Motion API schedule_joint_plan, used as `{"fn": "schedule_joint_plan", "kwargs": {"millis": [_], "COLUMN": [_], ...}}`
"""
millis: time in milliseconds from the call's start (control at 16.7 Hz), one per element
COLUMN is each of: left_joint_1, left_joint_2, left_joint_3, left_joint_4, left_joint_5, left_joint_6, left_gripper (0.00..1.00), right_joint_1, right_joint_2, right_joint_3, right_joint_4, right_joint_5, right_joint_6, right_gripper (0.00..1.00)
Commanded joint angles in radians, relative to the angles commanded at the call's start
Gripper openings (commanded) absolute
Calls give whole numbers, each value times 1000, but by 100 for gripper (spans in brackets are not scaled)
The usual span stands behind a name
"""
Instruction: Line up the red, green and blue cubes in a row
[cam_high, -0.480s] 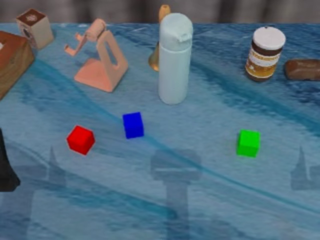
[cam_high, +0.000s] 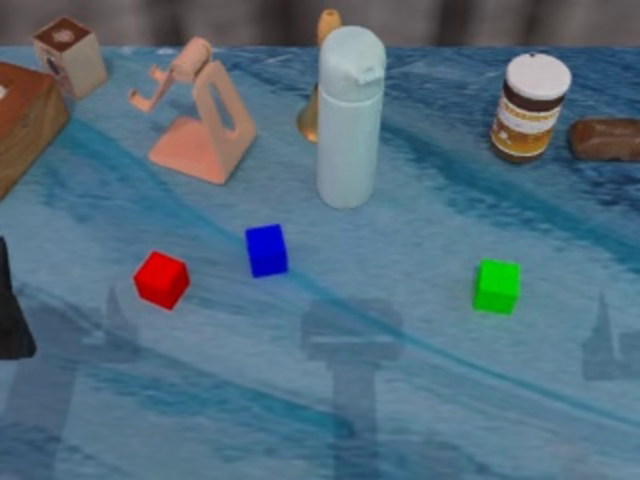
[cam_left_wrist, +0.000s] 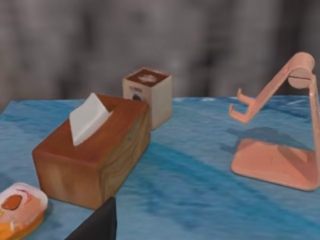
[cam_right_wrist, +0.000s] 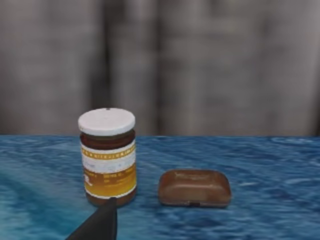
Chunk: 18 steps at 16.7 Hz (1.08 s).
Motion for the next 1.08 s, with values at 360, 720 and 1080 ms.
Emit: {"fn": "schedule_joint_plan", "kwargs": {"millis": [360,720,1080], "left_joint_1": [-78,-161,-226], "left_joint_2": [573,1196,1648], "left_joint_3": [410,843,1189], "left_joint_4": [-287,-608,-844], "left_joint_5": [2,1,4], "left_joint_6": [45,95,133], "left_gripper": [100,100,100], "right_joint_1": [0,0,0], "right_joint_2": [0,0,0], "right_joint_3": [0,0,0], "right_joint_4": [0,0,0], "right_joint_5": [0,0,0], "right_joint_6": [0,0,0], "right_gripper": [100,100,100]}}
